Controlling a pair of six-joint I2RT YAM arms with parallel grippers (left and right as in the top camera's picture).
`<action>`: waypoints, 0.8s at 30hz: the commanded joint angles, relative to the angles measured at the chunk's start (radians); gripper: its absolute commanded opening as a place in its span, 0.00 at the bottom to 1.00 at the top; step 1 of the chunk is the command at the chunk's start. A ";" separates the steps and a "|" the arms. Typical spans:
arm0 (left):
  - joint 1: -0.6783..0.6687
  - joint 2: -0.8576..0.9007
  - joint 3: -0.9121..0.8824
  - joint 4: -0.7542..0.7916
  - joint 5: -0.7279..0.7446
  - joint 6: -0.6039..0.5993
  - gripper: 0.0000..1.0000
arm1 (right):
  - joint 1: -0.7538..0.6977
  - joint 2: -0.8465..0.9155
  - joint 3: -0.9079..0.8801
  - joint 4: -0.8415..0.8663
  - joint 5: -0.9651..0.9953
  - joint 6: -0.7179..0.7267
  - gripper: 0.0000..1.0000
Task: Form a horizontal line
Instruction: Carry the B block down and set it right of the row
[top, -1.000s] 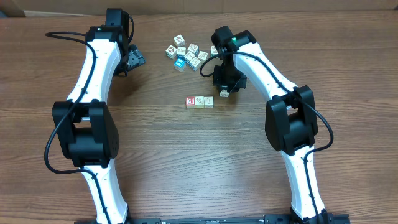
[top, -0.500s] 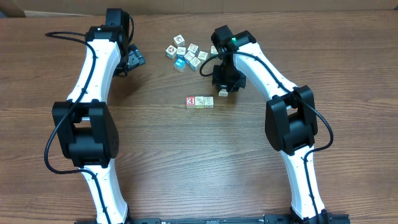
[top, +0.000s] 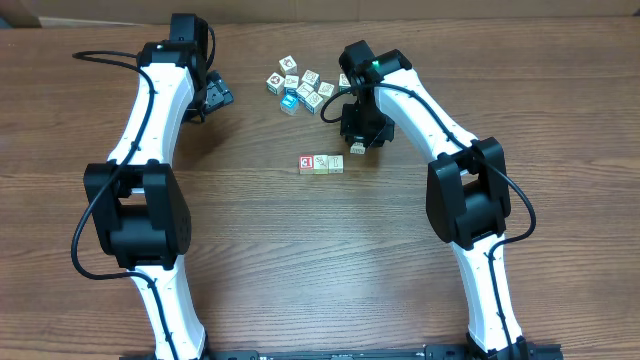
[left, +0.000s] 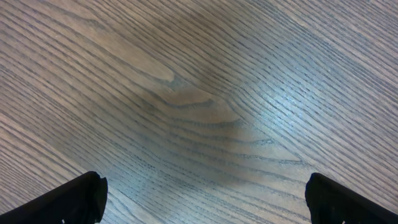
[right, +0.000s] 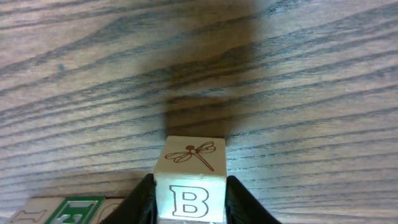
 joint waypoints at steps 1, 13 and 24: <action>-0.003 0.018 0.023 0.002 0.003 0.005 1.00 | -0.001 -0.014 -0.015 0.002 0.000 0.000 0.35; -0.002 0.018 0.023 0.002 0.003 0.005 1.00 | -0.001 -0.014 -0.015 0.020 0.000 0.000 0.35; -0.003 0.018 0.023 0.002 0.003 0.005 1.00 | -0.001 -0.014 -0.015 0.010 0.001 -0.003 0.26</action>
